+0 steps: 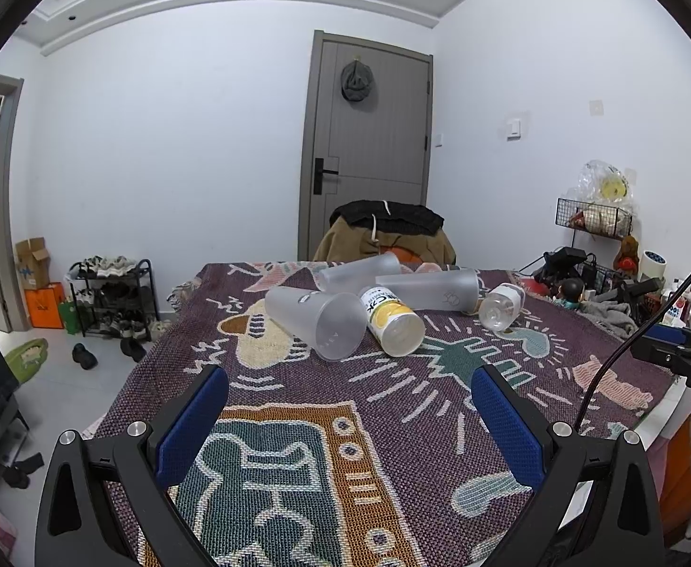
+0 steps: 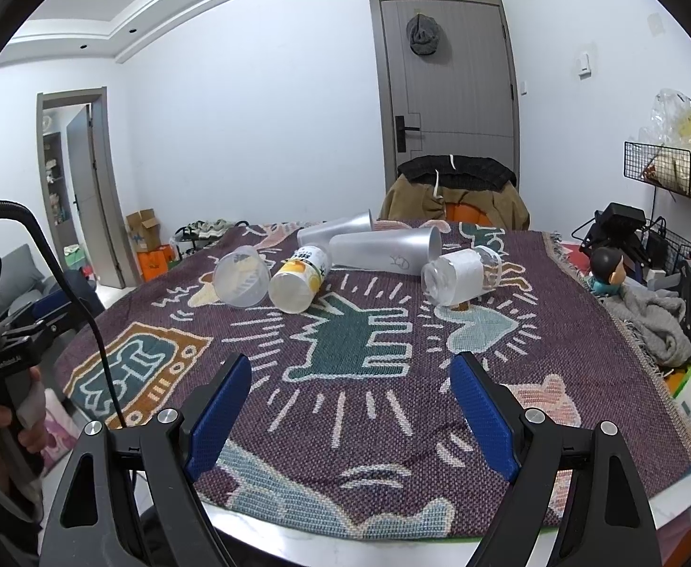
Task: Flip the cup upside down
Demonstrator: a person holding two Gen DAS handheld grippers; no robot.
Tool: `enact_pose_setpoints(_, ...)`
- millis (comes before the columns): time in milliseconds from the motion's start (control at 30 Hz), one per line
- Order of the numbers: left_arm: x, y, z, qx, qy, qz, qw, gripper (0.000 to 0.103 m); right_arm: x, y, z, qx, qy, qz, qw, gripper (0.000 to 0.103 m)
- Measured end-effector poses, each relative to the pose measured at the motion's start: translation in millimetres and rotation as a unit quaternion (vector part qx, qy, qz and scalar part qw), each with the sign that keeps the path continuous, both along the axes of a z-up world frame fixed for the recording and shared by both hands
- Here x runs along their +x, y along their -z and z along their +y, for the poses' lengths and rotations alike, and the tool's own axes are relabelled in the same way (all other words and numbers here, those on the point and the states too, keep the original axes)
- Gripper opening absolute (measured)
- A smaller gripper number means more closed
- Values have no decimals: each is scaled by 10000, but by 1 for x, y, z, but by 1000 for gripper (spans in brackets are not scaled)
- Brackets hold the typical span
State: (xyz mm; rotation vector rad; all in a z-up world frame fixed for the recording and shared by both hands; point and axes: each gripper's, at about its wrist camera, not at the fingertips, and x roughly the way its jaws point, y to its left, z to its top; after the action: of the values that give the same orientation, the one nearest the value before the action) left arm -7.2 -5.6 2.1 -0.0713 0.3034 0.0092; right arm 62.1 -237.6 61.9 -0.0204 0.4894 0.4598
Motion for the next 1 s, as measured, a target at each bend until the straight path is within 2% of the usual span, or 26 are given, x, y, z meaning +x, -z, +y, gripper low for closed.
enact_pose_setpoints(700, 2, 3, 2, -84, -22, 48, 10000, 103, 4, 1, 0, -15, 9, 62, 10000, 86)
enact_pose_setpoints(1000, 11, -2, 9, -178, -87, 82, 9998, 103, 23, -18, 3, -91, 199, 94, 9997, 86)
